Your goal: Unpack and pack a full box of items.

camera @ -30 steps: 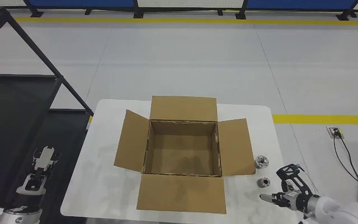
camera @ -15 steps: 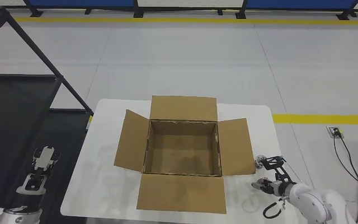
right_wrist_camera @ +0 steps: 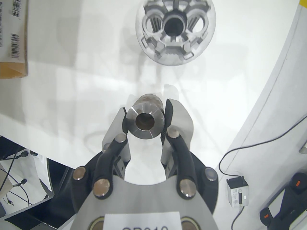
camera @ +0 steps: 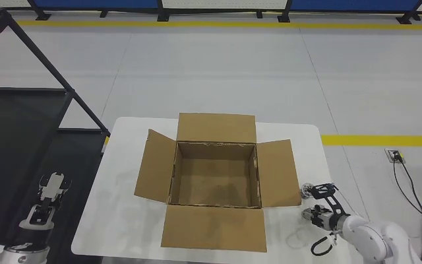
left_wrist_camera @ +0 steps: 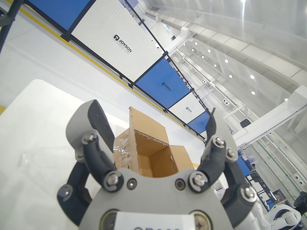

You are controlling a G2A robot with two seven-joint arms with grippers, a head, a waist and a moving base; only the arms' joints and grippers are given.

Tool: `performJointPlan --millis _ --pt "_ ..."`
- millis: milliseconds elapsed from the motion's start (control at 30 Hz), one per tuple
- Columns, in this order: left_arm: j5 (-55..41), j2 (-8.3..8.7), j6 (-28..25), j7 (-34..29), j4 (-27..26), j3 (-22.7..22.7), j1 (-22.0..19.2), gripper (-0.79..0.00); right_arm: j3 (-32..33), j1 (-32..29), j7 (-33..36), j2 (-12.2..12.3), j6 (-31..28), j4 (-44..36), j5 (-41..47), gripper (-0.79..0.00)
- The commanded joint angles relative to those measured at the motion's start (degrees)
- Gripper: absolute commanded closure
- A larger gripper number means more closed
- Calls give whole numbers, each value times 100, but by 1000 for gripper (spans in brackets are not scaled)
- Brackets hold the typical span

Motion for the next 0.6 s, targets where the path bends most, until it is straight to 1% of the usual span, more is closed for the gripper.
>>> performJointPlan --millis 0,100,233,300,367,467,567 --pt "0 0 0 0 0 0 0 -785 200 -37 108 29 -132 -196 317 0" --pt "0 0 0 0 0 0 0 -785 462 -47 109 57 169 -678 405 0" --pt "0 0 0 0 0 0 0 -785 924 -121 67 79 673 -1634 712 0" --pt "0 0 0 0 0 0 0 -785 1061 -116 206 83 841 -2175 1148 0" --pt "0 0 0 0 0 0 0 -785 1120 -11 448 102 877 -2587 1516 0" --pt "0 0 0 0 0 0 0 -785 856 210 666 123 1003 -3057 1721 0" --pt "0 0 0 0 0 0 0 -785 184 558 876 139 1083 -3267 1594 0"
